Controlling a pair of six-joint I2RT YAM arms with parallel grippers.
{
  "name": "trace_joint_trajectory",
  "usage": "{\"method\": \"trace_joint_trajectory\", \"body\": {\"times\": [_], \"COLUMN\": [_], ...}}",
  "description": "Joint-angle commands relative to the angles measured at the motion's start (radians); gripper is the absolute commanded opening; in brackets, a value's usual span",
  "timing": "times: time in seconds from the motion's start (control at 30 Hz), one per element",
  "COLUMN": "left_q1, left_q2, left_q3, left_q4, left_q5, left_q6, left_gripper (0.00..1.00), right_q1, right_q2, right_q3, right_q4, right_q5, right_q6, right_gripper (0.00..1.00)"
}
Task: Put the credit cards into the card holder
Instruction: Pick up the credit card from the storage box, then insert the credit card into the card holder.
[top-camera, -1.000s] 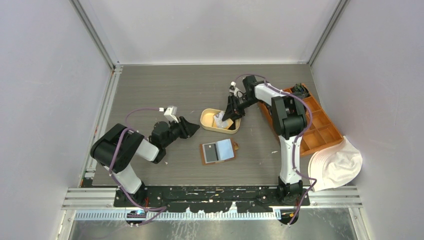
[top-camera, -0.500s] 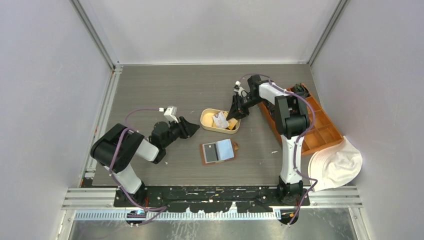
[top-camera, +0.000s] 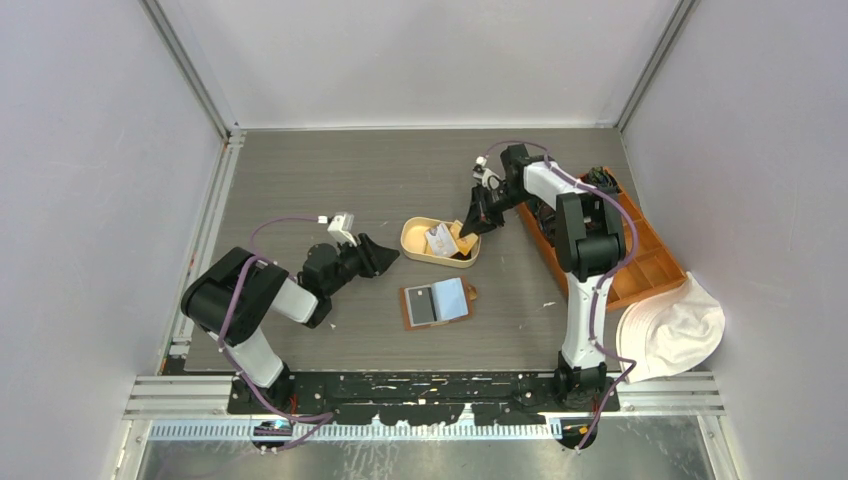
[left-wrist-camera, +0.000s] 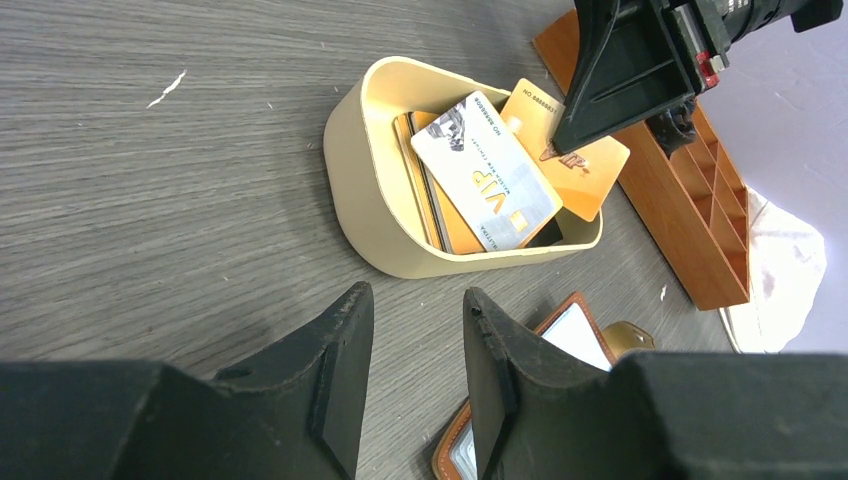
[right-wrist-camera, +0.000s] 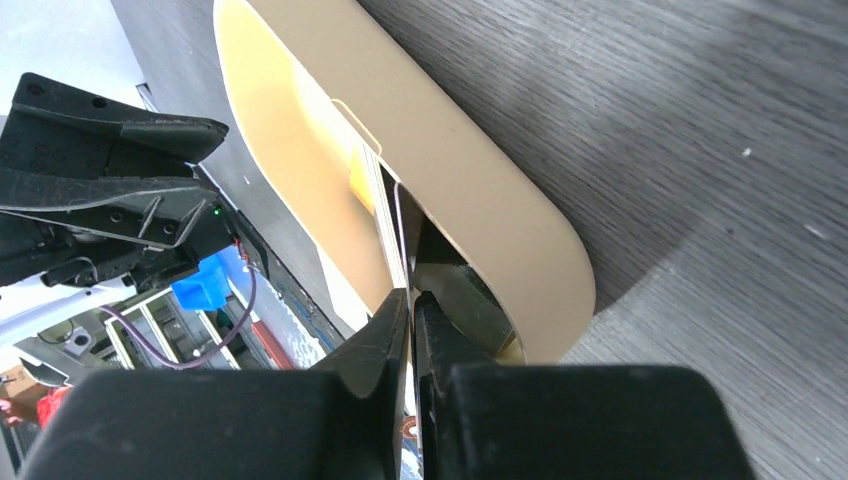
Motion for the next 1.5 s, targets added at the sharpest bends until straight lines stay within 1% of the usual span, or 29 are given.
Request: {"method": "trace_joint_trajectory", "body": {"times": [0.0, 0.17, 0.37, 0.53, 0.67, 0.8, 0.9, 0.97, 1.07, 1.17, 1.23, 1.3, 1.4, 1.47], "left_q1": [0.004, 0.004, 0.002, -0.003, -0.042, -0.097, -0.141, -0.167, -0.198, -0.234, -0.255, -0.274, -0.316, -0.348], "left_q2": [0.001, -0.037, -0.146, -0.280, -0.381, -0.470, -0.521, -0.543, -0.562, -0.560, -0.539, -0.496, -0.416, -0.363], "left_q3": [-0.011, -0.018, -0.050, -0.104, -0.117, -0.125, -0.126, -0.124, -0.113, -0.095, -0.087, -0.075, -0.037, 0.006], "left_q4": [0.100, 0.092, 0.083, 0.082, 0.023, -0.016, -0.023, -0.022, -0.022, -0.005, 0.045, 0.142, 0.246, 0.253], "left_q5": [0.009, 0.021, 0.067, 0.085, 0.084, 0.062, 0.042, 0.025, -0.002, -0.037, -0.060, -0.074, -0.090, -0.100], "left_q6": [0.001, -0.016, -0.141, -0.233, -0.267, -0.284, -0.303, -0.318, -0.334, -0.336, -0.333, -0.330, -0.323, -0.308], "left_gripper": [0.39, 0.39, 0.38, 0.38, 0.38, 0.39, 0.42, 0.45, 0.52, 0.60, 0.62, 0.63, 0.63, 0.64], "right_q1": [-0.010, -0.011, -0.011, -0.011, -0.011, -0.011, -0.010, -0.009, -0.006, -0.005, -0.004, -0.001, 0.008, 0.018], "right_q2": [-0.084, -0.101, -0.142, -0.191, -0.241, -0.322, -0.398, -0.456, -0.557, -0.656, -0.729, -0.782, -0.838, -0.858], "right_q3": [0.011, 0.009, 0.001, -0.017, -0.036, -0.069, -0.116, -0.153, -0.226, -0.317, -0.382, -0.458, -0.555, -0.602], "right_q4": [-0.018, -0.018, -0.034, -0.037, -0.039, -0.035, -0.011, 0.015, 0.112, 0.245, 0.381, 0.550, 0.796, 0.938], "right_q5": [0.034, 0.063, 0.129, 0.168, 0.198, 0.212, 0.177, 0.115, 0.001, -0.124, -0.191, -0.253, -0.295, -0.304], "right_q6": [-0.025, -0.035, -0.076, -0.100, -0.105, -0.144, -0.143, -0.142, -0.089, 0.008, 0.101, 0.224, 0.410, 0.510], "right_gripper": [0.09, 0.02, 0.01, 0.01, 0.01, 0.01, 0.01, 0.01, 0.01, 0.01, 0.01, 0.01, 0.01, 0.01]}}
